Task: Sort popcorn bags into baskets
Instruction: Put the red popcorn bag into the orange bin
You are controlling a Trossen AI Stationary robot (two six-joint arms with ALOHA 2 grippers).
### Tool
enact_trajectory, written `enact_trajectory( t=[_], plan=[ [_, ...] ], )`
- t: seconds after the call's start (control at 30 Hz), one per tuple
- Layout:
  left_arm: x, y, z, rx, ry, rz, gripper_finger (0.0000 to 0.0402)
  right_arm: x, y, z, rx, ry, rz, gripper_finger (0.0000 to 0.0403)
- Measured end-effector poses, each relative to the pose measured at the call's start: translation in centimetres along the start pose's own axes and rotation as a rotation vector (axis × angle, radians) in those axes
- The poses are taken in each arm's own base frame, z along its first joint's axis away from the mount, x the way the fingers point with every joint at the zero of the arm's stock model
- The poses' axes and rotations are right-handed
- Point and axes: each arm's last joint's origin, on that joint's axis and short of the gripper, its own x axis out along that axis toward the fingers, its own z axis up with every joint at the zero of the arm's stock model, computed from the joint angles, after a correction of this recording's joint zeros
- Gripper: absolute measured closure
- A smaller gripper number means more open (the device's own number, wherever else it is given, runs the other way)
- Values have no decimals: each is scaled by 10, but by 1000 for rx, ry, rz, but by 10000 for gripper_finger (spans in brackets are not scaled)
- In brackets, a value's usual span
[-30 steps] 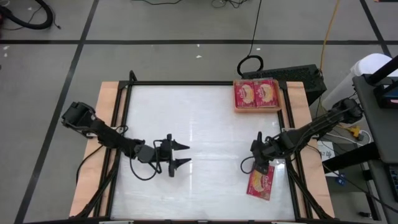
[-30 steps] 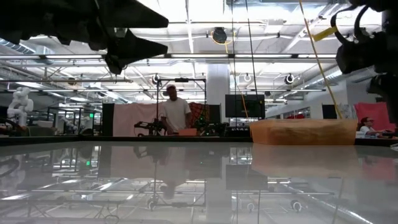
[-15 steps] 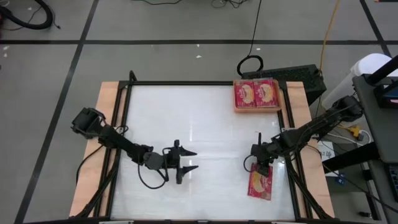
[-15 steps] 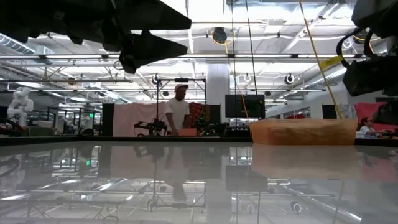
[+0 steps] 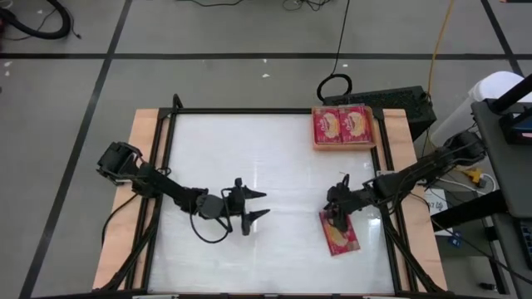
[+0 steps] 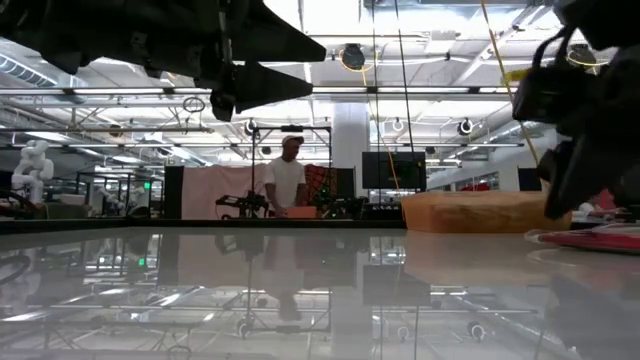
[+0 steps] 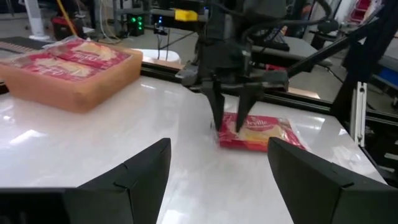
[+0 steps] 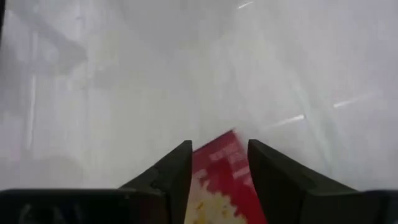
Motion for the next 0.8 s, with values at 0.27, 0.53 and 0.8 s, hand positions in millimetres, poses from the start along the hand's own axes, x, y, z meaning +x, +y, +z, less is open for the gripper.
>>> enact_trajectory(
  t=[0.27, 0.53, 0.8],
  plan=[
    [0, 0, -1, 23, 9, -2, 131, -28, 1, 11, 190, 146, -169, 256],
    [-1, 0, -3, 30, 26, 0, 131, -42, -10, -6, 400, 297, -312, 220],
    [-1, 0, -4, 41, 33, 1, 131, -16, -22, -23, 421, 211, -179, 202]
  ],
)
